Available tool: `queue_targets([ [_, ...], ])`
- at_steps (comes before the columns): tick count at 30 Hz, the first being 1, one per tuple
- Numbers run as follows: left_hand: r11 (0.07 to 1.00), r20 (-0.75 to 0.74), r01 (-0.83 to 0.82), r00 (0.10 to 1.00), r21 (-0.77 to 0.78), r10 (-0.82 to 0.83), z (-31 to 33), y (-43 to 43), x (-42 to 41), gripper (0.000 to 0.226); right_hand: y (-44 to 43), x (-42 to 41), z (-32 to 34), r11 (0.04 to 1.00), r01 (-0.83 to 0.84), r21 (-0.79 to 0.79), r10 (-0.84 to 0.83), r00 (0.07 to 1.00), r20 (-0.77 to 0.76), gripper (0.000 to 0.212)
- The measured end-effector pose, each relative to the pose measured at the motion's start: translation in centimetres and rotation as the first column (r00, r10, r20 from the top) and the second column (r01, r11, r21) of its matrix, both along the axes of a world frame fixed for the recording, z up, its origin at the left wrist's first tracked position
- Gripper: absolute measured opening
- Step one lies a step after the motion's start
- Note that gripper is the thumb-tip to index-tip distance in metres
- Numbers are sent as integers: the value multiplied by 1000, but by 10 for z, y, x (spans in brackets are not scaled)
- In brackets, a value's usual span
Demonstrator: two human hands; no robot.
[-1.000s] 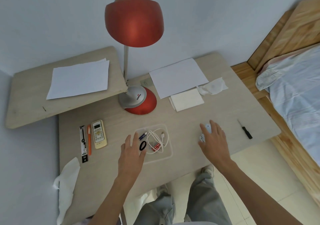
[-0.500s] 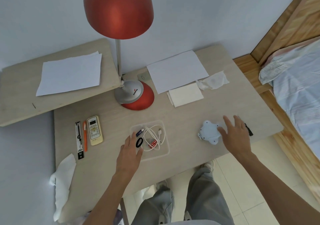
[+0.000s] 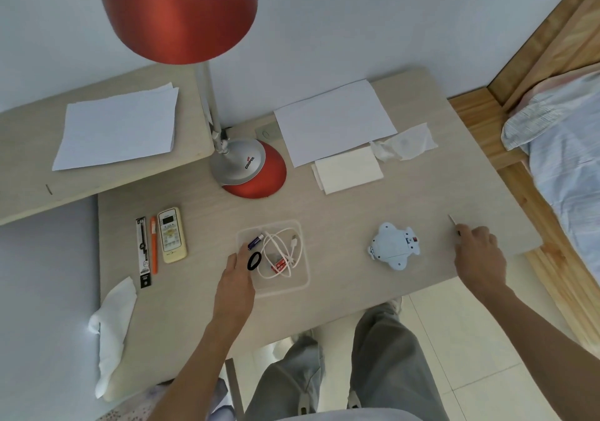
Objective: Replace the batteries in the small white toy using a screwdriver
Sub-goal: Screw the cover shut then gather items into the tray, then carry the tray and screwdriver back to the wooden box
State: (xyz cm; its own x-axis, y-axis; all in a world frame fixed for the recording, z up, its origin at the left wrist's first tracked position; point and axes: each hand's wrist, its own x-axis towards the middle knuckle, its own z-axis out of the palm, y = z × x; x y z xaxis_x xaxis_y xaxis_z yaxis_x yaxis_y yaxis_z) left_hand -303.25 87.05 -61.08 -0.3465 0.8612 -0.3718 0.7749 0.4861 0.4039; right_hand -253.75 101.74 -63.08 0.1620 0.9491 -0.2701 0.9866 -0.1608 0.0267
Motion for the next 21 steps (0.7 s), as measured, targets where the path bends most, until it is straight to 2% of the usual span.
queue_targets([
  [7,997,60,-70,996,26,69,9,1,9,71,3,-17,7,997,58,-51,-63,992,-112,35],
  [14,981,-2,-167,986,99,168,33,7,14,81,-10,-37,22,994,63,-84,-79,976,-203,59],
  [18,979,13,-130,992,159,129,62,11,17,82,-19,-57,44,989,142,-42,-148,920,-363,64],
  [21,979,22,-104,995,176,102,86,12,19,81,-27,-75,63,963,269,-6,-231,814,-533,57],
])
